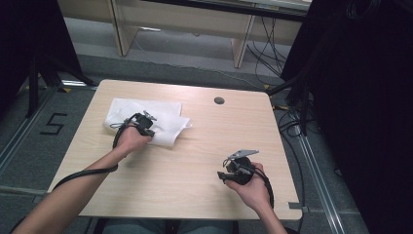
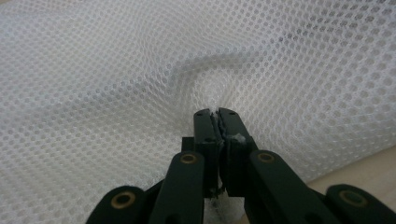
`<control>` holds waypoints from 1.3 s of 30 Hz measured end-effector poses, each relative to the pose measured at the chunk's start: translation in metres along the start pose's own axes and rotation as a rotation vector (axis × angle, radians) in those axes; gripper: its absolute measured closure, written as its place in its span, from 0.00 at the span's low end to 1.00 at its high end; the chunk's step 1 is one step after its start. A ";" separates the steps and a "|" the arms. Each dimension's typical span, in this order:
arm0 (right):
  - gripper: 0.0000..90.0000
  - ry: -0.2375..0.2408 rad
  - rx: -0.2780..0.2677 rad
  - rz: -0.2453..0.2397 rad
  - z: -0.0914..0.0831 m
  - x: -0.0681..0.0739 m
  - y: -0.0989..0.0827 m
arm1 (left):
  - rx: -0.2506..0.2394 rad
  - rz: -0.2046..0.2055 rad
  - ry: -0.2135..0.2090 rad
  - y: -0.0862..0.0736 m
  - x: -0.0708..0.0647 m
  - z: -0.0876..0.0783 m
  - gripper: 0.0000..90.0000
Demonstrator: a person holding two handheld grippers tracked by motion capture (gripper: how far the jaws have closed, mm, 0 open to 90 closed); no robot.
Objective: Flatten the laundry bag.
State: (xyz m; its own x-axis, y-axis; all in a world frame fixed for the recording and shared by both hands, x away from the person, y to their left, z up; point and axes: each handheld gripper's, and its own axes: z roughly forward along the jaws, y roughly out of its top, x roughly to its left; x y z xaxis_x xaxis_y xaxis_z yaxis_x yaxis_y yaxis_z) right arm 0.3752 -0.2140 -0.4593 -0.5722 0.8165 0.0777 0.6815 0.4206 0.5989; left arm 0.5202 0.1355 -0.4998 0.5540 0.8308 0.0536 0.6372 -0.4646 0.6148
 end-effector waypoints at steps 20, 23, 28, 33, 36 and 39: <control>0.62 -0.005 0.006 0.017 -0.003 0.000 0.001 | 0.031 0.114 -0.091 -0.005 -0.066 -0.012 0.96; 0.62 -0.004 0.007 0.018 -0.003 -0.001 0.001 | 0.034 0.124 -0.101 -0.004 -0.073 -0.013 0.96; 0.62 -0.005 0.006 0.020 -0.003 -0.001 0.001 | 0.038 0.149 -0.098 -0.004 -0.086 -0.014 0.95; 0.62 -0.005 0.008 0.015 -0.003 -0.002 0.000 | 0.036 0.157 -0.098 -0.004 -0.093 -0.015 0.95; 0.62 -0.004 0.007 0.020 -0.003 -0.002 0.000 | 0.033 0.161 -0.102 -0.004 -0.095 -0.014 0.95; 0.62 -0.005 0.007 0.027 -0.002 -0.001 0.000 | 0.034 0.165 -0.103 -0.004 -0.096 -0.015 0.95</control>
State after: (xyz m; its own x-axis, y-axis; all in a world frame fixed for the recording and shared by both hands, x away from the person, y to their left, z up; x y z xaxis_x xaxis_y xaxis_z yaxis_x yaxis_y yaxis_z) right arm 0.3751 -0.2161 -0.4575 -0.5515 0.8293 0.0899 0.6996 0.4011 0.5913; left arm 0.4564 0.0620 -0.4956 0.7030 0.7078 0.0698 0.5503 -0.6035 0.5770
